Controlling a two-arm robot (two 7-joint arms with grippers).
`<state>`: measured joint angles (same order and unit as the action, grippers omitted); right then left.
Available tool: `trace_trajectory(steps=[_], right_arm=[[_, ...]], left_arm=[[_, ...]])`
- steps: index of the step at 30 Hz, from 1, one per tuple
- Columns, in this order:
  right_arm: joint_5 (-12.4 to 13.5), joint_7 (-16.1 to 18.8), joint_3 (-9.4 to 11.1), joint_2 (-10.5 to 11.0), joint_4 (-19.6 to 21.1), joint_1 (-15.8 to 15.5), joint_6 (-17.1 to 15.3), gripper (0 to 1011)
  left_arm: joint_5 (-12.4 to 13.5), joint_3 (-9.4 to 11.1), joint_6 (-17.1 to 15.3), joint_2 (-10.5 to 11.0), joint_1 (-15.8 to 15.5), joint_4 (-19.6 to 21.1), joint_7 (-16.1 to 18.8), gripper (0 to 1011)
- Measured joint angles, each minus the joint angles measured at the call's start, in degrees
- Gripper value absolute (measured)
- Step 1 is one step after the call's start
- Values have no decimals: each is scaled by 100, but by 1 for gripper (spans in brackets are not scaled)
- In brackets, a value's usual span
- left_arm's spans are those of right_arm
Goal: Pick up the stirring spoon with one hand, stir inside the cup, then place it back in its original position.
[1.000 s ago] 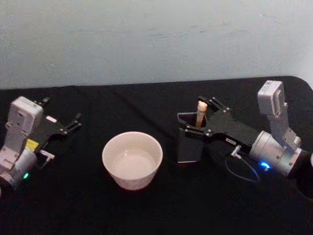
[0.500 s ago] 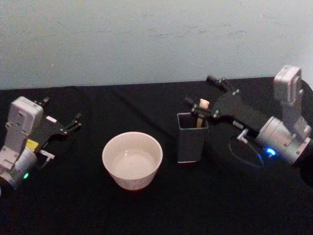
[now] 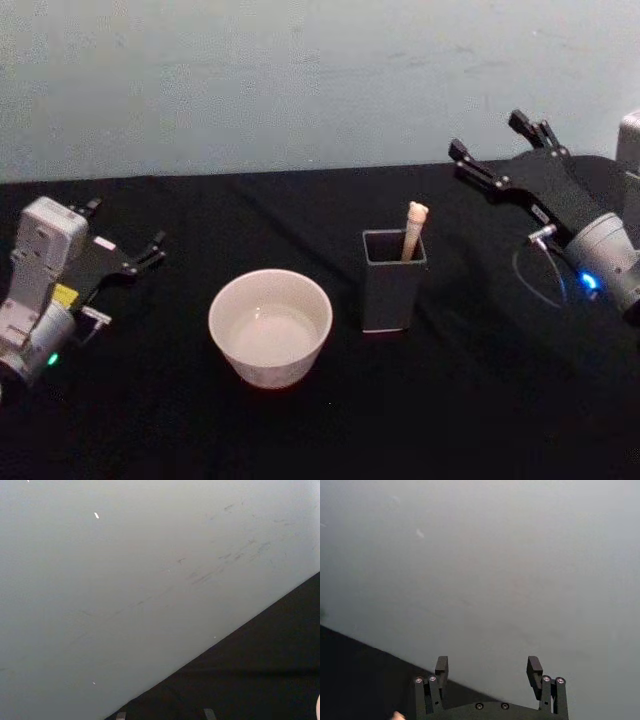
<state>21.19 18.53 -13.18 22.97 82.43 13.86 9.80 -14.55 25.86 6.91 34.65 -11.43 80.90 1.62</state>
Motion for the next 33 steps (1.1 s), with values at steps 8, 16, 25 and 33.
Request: trace_trajectory(steps=[8, 16, 25, 33], right_arm=[[-157, -287, 66, -217, -455, -23, -479, 1003], [-303, -165, -13, -324, -794, -1, -693, 1003], [-485, -49, -40, -407, -1006, 64, -751, 1003], [-483, -54, -40, -404, -1000, 62, -752, 1002]], left_arm=[[0, 0, 0, 0, 0, 0, 0, 1001], [0, 0, 0, 0, 0, 0, 0, 1001], [0, 0, 0, 0, 0, 0, 0, 1001], [0, 0, 0, 0, 0, 0, 0, 1002]])
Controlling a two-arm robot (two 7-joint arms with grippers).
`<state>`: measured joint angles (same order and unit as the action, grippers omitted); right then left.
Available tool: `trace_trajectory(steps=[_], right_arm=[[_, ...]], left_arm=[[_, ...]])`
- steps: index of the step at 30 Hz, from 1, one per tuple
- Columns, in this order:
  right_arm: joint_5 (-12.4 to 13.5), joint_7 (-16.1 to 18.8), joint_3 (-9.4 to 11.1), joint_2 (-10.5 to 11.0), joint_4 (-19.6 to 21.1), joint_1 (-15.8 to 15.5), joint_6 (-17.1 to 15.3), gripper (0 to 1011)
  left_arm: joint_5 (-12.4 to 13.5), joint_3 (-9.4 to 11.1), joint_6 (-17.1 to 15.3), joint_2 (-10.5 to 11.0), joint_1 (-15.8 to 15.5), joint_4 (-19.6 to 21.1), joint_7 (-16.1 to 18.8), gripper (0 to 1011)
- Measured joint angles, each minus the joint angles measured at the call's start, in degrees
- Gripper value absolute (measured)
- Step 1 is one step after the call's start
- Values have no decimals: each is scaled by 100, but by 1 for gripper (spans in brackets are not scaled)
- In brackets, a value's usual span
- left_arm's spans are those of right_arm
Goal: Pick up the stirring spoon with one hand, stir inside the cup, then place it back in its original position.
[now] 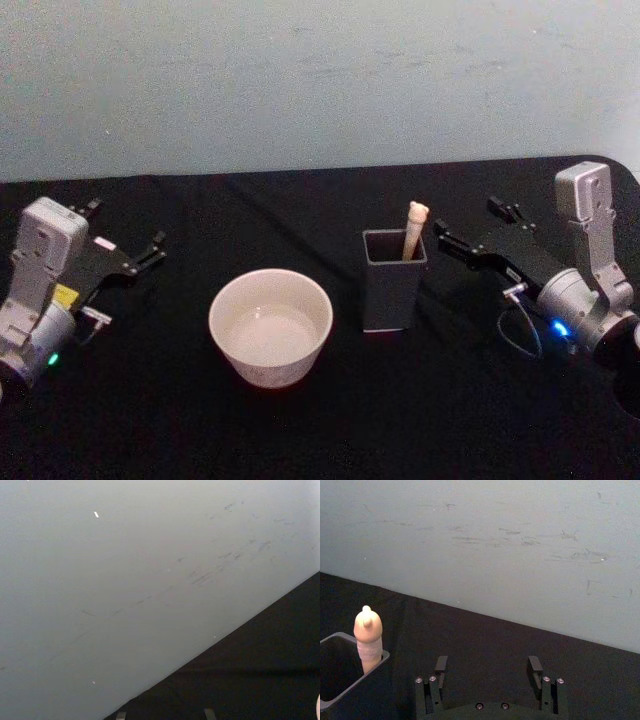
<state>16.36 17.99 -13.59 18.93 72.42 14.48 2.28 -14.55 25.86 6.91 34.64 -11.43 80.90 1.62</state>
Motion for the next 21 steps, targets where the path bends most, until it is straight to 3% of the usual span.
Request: trace_trajectory(steps=[21], right_arm=[[19, -12, 2, 6, 14, -9, 0, 1003]], left_arm=[[0, 0, 0, 0, 0, 0, 0, 1001]])
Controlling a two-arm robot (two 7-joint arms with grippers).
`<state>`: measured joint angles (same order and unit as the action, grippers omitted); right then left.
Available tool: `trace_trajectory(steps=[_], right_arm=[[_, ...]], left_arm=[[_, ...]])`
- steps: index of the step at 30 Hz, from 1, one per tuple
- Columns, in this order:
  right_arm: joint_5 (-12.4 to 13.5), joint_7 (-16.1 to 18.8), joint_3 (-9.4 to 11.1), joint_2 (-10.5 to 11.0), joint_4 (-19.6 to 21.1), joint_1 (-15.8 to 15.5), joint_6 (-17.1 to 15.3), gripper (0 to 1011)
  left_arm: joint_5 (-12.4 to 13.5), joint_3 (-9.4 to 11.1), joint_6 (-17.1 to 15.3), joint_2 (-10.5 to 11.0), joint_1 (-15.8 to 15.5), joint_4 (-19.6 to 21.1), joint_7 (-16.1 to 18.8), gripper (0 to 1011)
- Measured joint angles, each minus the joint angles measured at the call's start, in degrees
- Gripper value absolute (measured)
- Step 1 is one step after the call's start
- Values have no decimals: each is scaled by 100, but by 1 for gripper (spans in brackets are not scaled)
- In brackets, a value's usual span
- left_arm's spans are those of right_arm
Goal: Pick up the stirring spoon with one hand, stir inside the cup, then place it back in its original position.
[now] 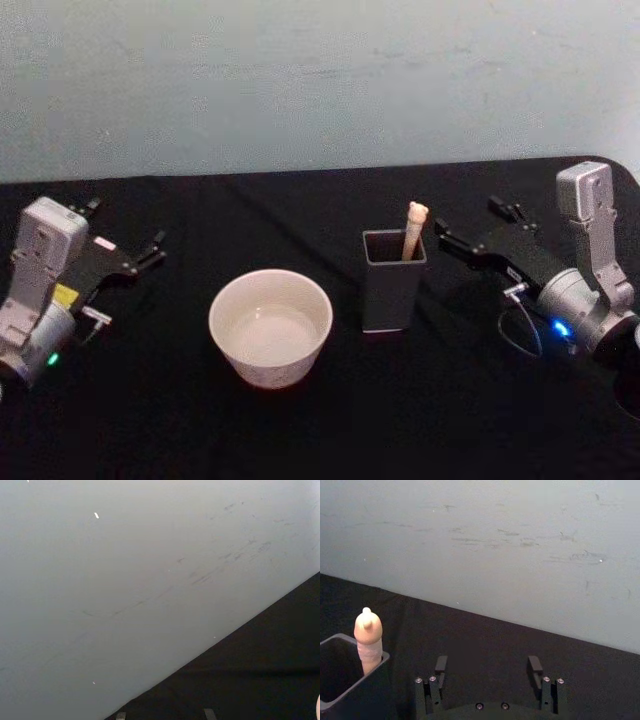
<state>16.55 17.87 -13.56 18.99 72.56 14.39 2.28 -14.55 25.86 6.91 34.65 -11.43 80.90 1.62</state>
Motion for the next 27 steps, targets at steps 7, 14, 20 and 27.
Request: trace_trajectory(steps=[7, 14, 20, 27], right_arm=[[6, 0, 0, 0, 1, 0, 0, 1003], [7, 0, 0, 0, 1, 0, 0, 1003], [7, 0, 0, 0, 2, 0, 1, 1003], [7, 0, 0, 0, 1, 0, 0, 1003]], left_arm=[[0, 0, 0, 0, 0, 0, 0, 1001], [0, 0, 0, 0, 0, 0, 0, 1001], [0, 0, 0, 0, 0, 0, 0, 1002], [0, 0, 0, 0, 0, 0, 0, 1001]])
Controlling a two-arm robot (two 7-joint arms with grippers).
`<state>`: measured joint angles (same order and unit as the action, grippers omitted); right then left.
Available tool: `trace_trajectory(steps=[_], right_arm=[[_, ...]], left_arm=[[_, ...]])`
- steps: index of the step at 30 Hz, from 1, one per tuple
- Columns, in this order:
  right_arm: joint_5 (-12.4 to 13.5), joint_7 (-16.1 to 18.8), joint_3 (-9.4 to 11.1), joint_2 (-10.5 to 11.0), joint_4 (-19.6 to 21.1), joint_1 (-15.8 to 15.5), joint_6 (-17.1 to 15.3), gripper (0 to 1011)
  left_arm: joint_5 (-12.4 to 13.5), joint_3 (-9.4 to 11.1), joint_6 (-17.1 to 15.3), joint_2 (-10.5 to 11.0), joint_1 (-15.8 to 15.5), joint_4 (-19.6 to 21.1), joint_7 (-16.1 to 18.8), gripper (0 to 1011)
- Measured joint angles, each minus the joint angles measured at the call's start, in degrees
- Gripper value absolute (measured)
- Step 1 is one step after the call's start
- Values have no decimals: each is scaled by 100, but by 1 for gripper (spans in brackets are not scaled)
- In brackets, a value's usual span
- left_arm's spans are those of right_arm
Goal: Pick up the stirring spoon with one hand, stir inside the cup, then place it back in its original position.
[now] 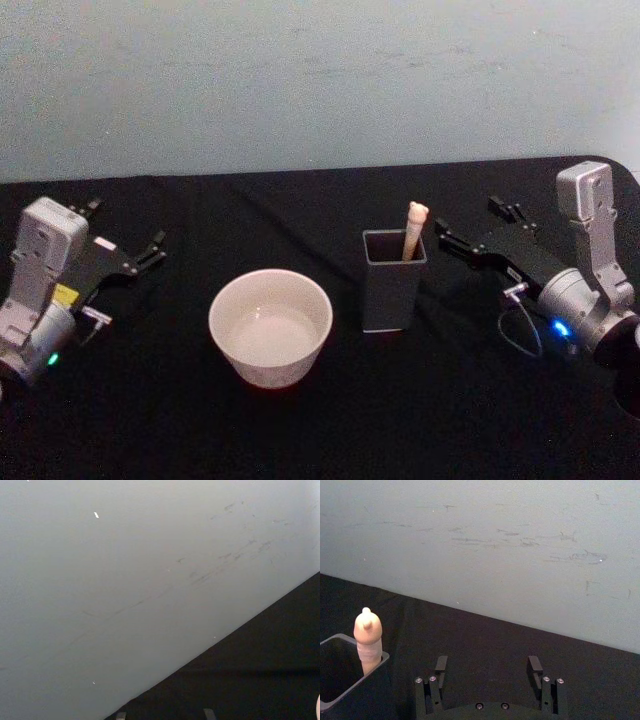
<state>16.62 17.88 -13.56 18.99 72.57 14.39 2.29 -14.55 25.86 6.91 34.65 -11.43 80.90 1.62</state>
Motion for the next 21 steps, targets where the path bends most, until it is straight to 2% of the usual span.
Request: trace_trajectory(steps=[21], right_arm=[[0, 0, 0, 0, 0, 0, 0, 1002]], left_arm=[[0, 0, 0, 0, 0, 0, 0, 1001]])
